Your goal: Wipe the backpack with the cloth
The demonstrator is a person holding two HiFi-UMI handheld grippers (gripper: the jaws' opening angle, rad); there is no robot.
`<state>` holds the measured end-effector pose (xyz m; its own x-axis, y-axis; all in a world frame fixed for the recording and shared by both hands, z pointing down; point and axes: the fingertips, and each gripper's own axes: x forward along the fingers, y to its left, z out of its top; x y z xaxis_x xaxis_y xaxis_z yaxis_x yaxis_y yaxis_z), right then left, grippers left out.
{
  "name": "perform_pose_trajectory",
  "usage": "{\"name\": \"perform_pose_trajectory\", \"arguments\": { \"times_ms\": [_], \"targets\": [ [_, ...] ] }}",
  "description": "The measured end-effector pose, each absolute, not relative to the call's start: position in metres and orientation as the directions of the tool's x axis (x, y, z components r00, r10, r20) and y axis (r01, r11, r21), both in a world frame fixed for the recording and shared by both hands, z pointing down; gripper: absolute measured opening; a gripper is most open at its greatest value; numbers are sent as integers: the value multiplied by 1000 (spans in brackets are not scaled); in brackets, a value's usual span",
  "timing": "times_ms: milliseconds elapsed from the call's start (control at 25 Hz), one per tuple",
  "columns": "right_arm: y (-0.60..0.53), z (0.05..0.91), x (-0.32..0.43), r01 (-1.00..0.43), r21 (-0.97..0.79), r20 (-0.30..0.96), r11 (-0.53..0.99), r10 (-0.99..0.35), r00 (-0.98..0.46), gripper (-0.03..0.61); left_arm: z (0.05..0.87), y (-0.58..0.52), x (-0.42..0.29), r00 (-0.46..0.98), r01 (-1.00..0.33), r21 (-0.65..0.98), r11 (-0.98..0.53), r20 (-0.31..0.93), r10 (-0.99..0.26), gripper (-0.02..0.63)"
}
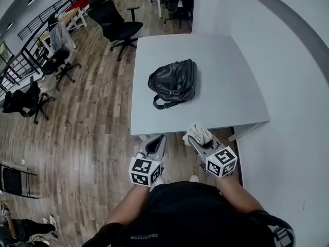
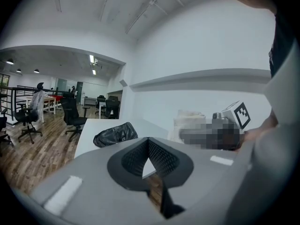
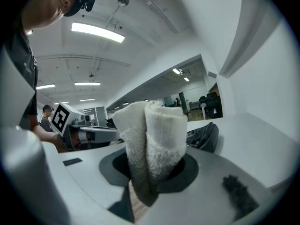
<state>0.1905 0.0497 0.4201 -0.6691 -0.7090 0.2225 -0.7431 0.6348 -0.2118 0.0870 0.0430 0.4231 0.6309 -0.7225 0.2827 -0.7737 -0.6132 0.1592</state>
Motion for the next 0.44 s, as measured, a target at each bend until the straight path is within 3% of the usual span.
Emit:
{"name": "perform_pose_trajectory", "arguments": {
  "times_ms": [440],
  "targets": [
    [52,428,179,-759,-207,246,617,-718,-651,107,428,44,79,656,-751,158,-641,286,-698,6]
  ]
}}
